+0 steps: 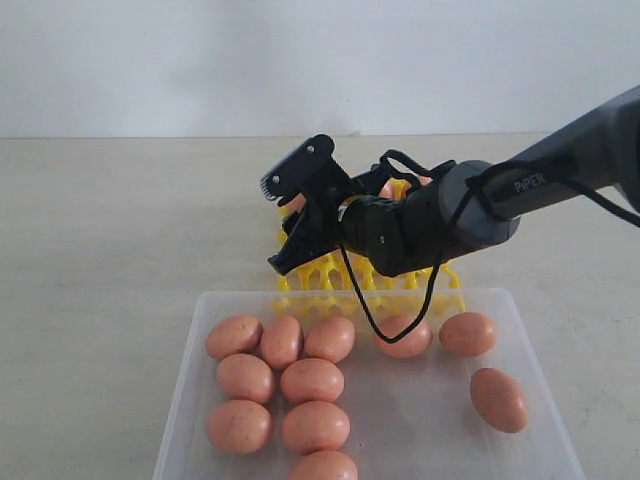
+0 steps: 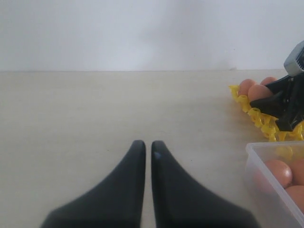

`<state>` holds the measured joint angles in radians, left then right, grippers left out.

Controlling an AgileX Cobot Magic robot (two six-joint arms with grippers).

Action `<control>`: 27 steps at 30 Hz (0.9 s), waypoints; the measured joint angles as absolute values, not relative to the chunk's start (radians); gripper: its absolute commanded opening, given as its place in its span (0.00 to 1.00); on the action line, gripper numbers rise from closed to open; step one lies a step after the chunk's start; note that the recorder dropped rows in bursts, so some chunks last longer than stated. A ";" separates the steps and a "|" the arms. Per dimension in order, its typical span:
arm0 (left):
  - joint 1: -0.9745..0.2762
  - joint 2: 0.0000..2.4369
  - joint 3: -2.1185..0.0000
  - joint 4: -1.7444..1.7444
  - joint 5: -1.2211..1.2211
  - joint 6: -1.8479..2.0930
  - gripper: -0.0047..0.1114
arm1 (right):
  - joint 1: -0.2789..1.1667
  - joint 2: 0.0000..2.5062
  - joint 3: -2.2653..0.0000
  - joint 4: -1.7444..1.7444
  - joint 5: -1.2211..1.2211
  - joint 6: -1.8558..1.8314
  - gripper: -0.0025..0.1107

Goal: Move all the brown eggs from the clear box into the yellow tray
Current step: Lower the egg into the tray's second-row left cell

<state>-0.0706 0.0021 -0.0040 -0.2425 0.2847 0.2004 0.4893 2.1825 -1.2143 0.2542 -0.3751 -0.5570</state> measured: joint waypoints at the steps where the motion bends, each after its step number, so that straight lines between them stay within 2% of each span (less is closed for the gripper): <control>1: -0.071 0.002 -0.004 -0.242 0.285 0.200 0.08 | 0.489 2.180 -1.214 0.254 -0.368 -0.557 0.44; 27: -0.071 0.002 -0.004 -0.242 0.285 0.200 0.08 | 0.489 2.141 -1.214 0.254 -0.288 -0.557 0.44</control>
